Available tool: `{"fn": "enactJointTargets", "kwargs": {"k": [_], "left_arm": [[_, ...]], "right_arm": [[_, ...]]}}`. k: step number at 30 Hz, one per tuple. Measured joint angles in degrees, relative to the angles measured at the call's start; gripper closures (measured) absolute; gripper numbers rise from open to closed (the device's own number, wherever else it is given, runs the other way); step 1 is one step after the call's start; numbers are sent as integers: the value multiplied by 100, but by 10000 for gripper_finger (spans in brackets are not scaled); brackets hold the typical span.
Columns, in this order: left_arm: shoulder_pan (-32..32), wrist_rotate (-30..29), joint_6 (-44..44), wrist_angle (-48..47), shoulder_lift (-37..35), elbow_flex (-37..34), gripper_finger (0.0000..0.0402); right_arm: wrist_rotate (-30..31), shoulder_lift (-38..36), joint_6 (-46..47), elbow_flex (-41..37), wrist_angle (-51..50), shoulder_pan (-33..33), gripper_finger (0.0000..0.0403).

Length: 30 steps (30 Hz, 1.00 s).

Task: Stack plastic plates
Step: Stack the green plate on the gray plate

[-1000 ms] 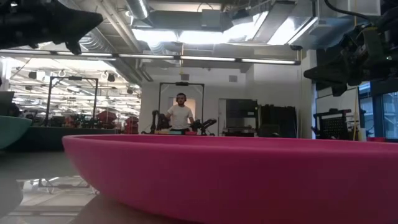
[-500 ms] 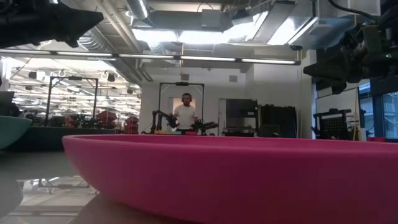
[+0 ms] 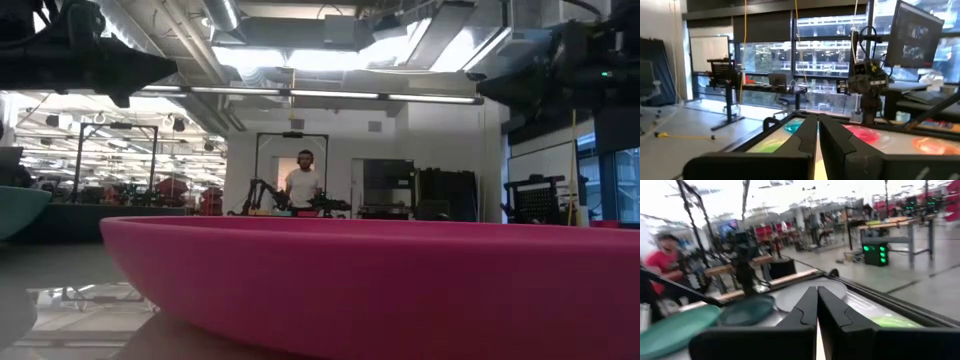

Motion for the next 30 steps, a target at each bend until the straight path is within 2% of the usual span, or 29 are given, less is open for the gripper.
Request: {"fn": "enactJointTargets", "kwargs": {"k": [7,21,30], "left_arm": [[2,-216,-105,-36,2,0,386],[7,-421,158,-55,2,0,279],[7,-508,415,-55,2,0,253]], "right_arm": [[-4,1671,-522,826,12,0,398],[-8,4706,-1195,2785,29,0,398],[-218,6475,-1199,3915,33,0,398]]}}
